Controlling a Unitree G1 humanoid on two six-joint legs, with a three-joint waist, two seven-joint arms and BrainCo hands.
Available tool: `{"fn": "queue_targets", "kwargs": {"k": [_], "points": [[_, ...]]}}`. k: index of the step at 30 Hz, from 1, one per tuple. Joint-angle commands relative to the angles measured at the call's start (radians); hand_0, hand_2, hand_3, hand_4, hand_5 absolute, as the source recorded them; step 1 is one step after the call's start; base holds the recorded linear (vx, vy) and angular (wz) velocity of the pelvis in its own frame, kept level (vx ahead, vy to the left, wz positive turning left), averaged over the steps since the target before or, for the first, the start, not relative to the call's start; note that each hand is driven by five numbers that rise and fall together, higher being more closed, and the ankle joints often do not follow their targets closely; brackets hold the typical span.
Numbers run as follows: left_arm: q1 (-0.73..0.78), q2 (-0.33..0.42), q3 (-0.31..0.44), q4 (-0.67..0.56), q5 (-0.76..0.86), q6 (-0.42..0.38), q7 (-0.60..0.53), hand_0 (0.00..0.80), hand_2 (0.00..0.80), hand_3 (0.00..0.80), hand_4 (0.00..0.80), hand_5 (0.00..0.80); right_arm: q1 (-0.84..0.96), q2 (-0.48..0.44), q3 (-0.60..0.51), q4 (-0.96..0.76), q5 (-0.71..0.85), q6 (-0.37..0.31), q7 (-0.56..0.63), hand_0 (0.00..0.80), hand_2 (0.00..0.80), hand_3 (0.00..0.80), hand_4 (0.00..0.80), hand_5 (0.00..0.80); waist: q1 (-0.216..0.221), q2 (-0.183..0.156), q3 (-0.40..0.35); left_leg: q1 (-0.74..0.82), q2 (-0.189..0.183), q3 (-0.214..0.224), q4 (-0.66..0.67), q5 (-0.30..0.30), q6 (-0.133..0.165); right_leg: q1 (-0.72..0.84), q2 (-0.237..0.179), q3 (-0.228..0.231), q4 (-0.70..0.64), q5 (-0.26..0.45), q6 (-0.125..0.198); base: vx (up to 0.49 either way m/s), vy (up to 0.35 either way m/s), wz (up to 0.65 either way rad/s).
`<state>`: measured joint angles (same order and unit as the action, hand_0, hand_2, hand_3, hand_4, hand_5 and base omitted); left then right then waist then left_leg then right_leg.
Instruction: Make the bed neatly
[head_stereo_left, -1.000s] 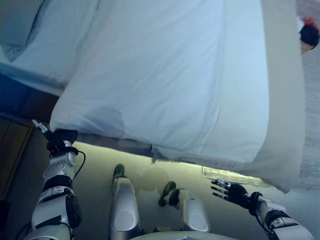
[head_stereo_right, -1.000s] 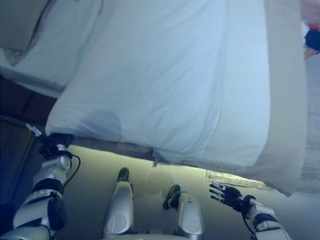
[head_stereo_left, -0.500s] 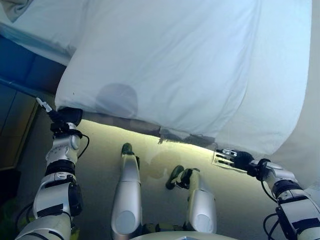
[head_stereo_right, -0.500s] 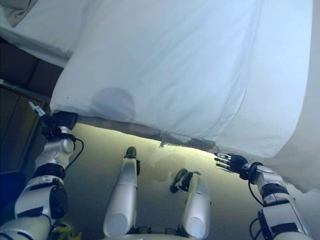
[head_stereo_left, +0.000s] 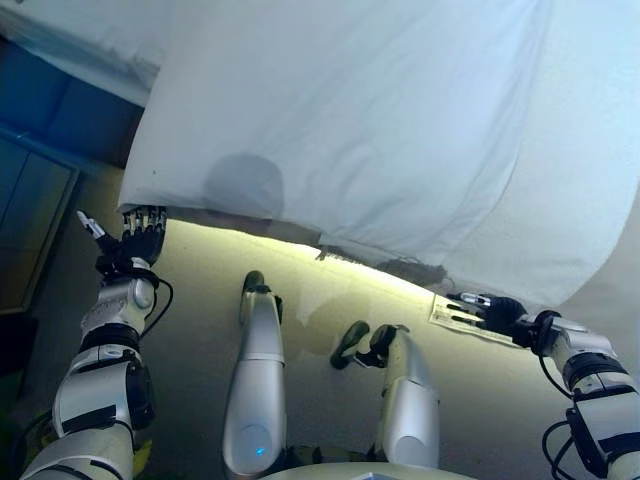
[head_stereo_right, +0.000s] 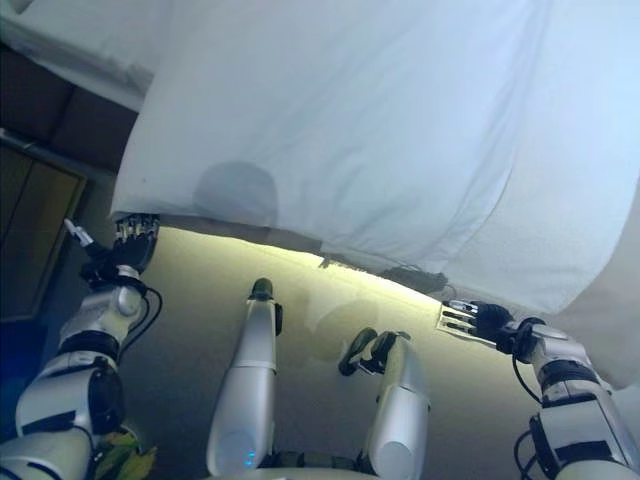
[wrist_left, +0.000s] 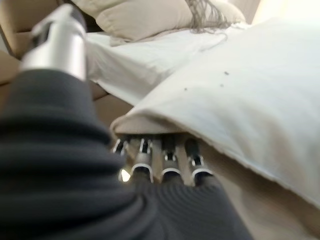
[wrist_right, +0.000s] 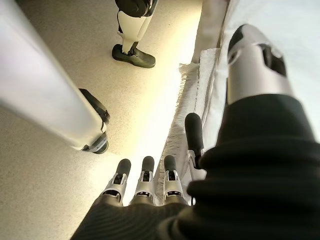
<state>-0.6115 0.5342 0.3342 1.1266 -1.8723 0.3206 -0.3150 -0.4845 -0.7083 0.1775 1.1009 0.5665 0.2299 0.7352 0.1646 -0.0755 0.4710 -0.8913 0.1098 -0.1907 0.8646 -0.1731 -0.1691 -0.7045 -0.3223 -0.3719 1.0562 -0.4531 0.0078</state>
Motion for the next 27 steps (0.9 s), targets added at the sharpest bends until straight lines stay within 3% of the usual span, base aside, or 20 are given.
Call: {"fn": "queue_targets", "kwargs": {"k": [1,9,15,17,21,27], "points": [[0.267,0.136,0.093,0.115,-0.026,-0.058,-0.002,0.000,0.000,0.000,0.000,0.000,0.037,-0.011,-0.039,0.071,0.027,-0.021,0.020,0.000,0.000,0.000,0.000,0.000,0.092,-0.035,-0.011,0.029,-0.045,0.064,0.012,-0.064,0.132,-0.050,-0.029,0.112,-0.031,0.130,0.058,-0.037,-0.084,0.07],[0.325,0.156,0.136,0.199,0.033,-0.050,-0.007,0.000,0.000,0.000,0.000,0.000,0.051,0.030,-0.058,0.086,0.060,-0.052,0.032,0.000,0.000,0.000,0.000,0.000,0.114,-0.053,-0.027,0.043,-0.050,0.049,0.017,-0.068,0.130,-0.014,-0.026,0.083,-0.046,0.134,0.057,0.010,-0.133,0.23],[0.364,0.147,0.154,0.240,0.157,-0.039,-0.043,0.000,0.000,0.000,0.000,0.000,0.079,0.070,-0.084,0.115,0.047,-0.063,0.042,0.000,0.000,0.000,0.000,0.000,0.103,-0.054,-0.064,0.140,-0.039,0.063,-0.083,-0.037,0.117,0.092,-0.017,0.059,-0.148,0.162,0.066,0.077,-0.093,0.07],[0.371,0.137,0.149,0.240,0.263,-0.050,-0.050,0.000,0.000,0.000,0.000,0.000,0.092,0.085,-0.094,0.117,0.034,-0.068,0.045,0.000,0.000,0.000,0.000,0.000,0.094,-0.050,-0.076,0.184,-0.033,0.072,-0.130,-0.024,0.111,0.137,-0.013,0.053,-0.197,0.177,0.072,0.083,-0.082,0.02],[0.380,0.104,0.106,0.227,0.496,-0.110,-0.051,0.000,0.000,0.000,0.000,0.000,0.126,0.115,-0.113,0.113,0.023,-0.078,0.051,0.000,0.000,0.000,0.000,0.000,0.067,-0.040,-0.111,0.279,-0.012,0.094,-0.230,0.004,0.096,0.235,0.000,0.050,-0.326,0.216,0.086,0.111,-0.077,-0.13],[0.403,0.071,-0.043,0.240,0.866,-0.212,-0.039,0.000,0.000,0.000,0.000,0.000,0.195,0.128,-0.131,0.123,-0.032,-0.095,0.051,0.000,0.000,0.000,0.000,0.000,0.014,0.002,-0.180,0.465,0.022,0.161,-0.429,0.065,0.063,0.412,0.030,0.061,-0.585,0.295,0.111,0.143,-0.026,-0.19]]}}
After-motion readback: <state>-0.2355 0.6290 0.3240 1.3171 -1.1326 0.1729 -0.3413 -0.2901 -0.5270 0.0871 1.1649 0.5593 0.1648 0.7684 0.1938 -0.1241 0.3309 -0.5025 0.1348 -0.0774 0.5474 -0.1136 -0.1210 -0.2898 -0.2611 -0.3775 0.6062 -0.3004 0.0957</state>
